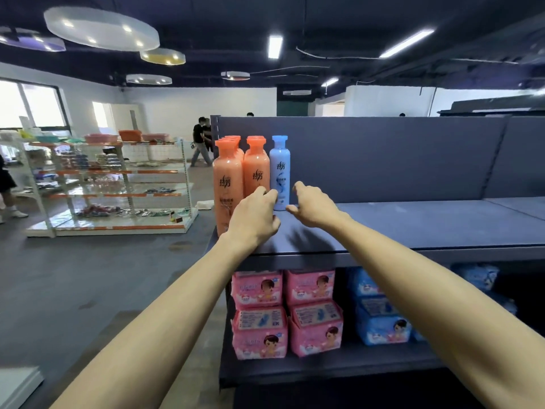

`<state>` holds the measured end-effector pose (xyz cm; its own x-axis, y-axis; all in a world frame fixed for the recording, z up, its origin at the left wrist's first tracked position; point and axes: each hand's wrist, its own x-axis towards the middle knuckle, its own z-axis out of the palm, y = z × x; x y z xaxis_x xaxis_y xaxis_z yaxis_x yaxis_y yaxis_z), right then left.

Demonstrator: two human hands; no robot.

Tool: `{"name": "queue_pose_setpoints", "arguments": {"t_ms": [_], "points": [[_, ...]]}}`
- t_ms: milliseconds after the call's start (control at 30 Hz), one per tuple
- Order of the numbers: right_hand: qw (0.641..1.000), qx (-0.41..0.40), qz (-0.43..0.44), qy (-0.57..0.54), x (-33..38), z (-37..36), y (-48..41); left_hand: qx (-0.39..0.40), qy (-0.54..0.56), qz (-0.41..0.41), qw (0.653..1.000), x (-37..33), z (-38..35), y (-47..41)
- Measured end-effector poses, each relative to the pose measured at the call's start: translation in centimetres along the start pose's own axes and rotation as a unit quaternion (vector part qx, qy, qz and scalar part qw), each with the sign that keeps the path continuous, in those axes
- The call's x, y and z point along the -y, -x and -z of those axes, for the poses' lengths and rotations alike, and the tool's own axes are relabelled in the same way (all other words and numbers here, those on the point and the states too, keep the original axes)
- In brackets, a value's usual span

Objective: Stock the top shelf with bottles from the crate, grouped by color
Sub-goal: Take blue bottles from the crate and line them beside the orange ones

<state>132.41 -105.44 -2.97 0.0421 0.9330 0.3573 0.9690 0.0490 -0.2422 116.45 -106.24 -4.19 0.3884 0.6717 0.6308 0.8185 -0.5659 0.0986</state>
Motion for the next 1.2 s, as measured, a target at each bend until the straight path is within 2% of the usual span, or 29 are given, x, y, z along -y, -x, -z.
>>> {"name": "queue_pose_setpoints", "arguments": {"t_ms": [267,633,767,900,1200], "points": [[0.996,-0.026,-0.041,0.075,-2.0,2.0,8.0,0.039,0.080,-0.012,0.996,-4.0,-2.2,2.2],[0.980,-0.065,-0.182,0.054,-10.5,1.7,19.4,0.069,0.146,-0.120,0.980,-13.6,-6.0,9.7],[0.974,-0.021,-0.217,0.053,-13.9,-1.4,23.1,0.116,0.170,-0.111,0.972,-16.0,-9.7,13.6],[0.968,0.026,-0.249,0.032,-17.5,-5.5,26.4,0.166,0.204,-0.050,0.964,-18.9,-14.2,18.3],[0.942,0.150,-0.295,-0.051,-27.3,-15.2,33.1,0.308,0.185,0.029,0.933,-25.7,-23.8,26.9]]}}
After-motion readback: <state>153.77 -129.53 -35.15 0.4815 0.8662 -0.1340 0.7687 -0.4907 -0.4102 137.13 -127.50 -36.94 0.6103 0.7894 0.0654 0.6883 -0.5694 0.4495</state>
